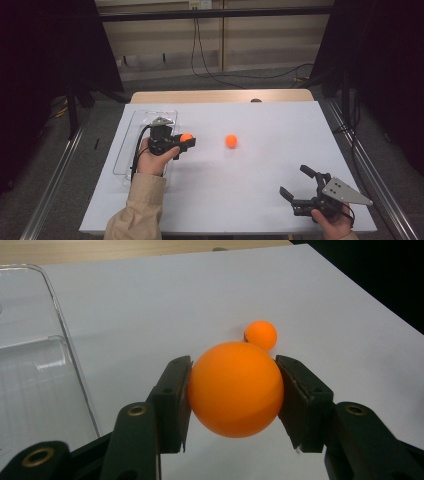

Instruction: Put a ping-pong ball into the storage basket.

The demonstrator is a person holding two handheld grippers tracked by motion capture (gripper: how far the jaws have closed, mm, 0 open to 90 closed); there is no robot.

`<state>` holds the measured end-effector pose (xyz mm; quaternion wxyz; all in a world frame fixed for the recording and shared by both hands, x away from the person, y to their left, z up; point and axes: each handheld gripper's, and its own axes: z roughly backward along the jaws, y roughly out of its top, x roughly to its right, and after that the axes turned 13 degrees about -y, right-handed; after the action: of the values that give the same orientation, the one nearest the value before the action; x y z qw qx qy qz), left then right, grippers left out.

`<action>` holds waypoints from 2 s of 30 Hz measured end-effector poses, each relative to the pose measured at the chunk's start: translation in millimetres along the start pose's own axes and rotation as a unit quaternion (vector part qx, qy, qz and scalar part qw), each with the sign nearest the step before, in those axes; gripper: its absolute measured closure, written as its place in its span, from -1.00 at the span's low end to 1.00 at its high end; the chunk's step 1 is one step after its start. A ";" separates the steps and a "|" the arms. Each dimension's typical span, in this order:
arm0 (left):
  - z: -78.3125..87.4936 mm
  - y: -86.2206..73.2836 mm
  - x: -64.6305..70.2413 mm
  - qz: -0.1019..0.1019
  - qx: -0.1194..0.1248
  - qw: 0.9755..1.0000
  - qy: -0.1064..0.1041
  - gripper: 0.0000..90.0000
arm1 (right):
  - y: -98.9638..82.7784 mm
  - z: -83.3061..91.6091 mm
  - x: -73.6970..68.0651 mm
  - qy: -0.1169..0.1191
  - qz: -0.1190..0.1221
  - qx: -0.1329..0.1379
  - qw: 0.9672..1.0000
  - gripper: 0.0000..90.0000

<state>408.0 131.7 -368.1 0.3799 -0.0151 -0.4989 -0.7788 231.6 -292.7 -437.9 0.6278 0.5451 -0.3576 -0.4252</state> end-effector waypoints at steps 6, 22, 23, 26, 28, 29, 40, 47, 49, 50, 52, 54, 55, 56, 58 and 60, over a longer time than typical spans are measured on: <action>3.6 0.1 -2.1 0.003 0.004 1.000 0.003 0.13 | 0.0 0.1 -0.1 0.000 0.000 0.000 1.000 -0.95; 9.7 0.9 -4.5 0.003 0.007 1.000 0.010 0.13 | -0.1 0.1 0.0 0.000 0.000 0.000 1.000 -0.95; 10.0 0.9 -4.7 0.003 0.008 1.000 0.011 0.13 | -0.1 0.1 0.0 0.000 0.000 0.000 1.000 -0.95; 11.0 0.9 -5.2 0.003 0.010 1.000 0.013 0.13 | -0.1 0.0 -0.2 0.001 0.000 0.000 1.000 -0.95; 11.9 1.0 -5.6 0.002 0.010 1.000 0.014 0.13 | 0.0 0.1 -0.1 0.001 0.000 0.000 1.000 -0.95; 12.3 1.0 -5.9 0.001 0.009 1.000 0.013 0.13 | 0.0 0.1 -0.1 0.000 0.000 0.000 1.000 -0.95; 16.8 1.5 -7.4 0.003 0.014 1.000 0.017 0.13 | -0.1 -0.1 -0.3 0.000 -0.001 -0.001 1.000 -0.95; 20.3 3.1 -5.4 -0.002 0.016 1.000 0.020 0.13 | -0.2 -0.1 -0.2 0.000 -0.001 0.000 1.000 -0.95; 22.5 3.1 -6.9 -0.002 0.018 1.000 0.021 0.13 | -0.1 -0.1 -0.3 0.000 -0.001 0.000 1.000 -0.95; 23.9 3.1 -7.6 -0.001 0.018 1.000 0.024 0.13 | -0.1 -0.1 -0.3 0.000 -0.001 0.000 1.000 -0.95; 26.2 3.2 -8.7 0.000 0.021 0.999 0.025 0.13 | -0.2 -0.1 -0.2 0.000 0.000 0.000 1.000 -0.95; 29.0 3.2 -10.0 0.003 0.024 0.999 0.028 0.13 | -0.2 -0.1 -0.2 0.000 -0.001 -0.001 1.000 -0.95; 30.2 3.0 -11.0 0.002 0.025 0.999 0.028 0.13 | -0.2 -0.2 -0.3 0.000 -0.002 -0.001 1.000 -0.95; 31.0 2.9 -11.3 0.005 0.026 0.999 0.029 0.13 | -0.3 -0.3 -0.3 0.000 -0.001 -0.001 1.000 -0.95; 32.9 2.4 -13.3 0.008 0.031 0.999 0.031 0.13 | -0.3 -0.4 -0.2 0.001 0.000 -0.001 1.000 -0.95; 34.4 1.8 -15.4 0.010 0.031 0.999 0.032 0.13 | -0.2 -0.4 -0.4 0.000 0.000 -0.001 1.000 -0.95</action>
<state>407.9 167.3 -355.7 0.4035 0.0170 -0.5101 -0.7594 231.8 -292.2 -438.2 0.6281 0.5448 -0.3571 -0.4256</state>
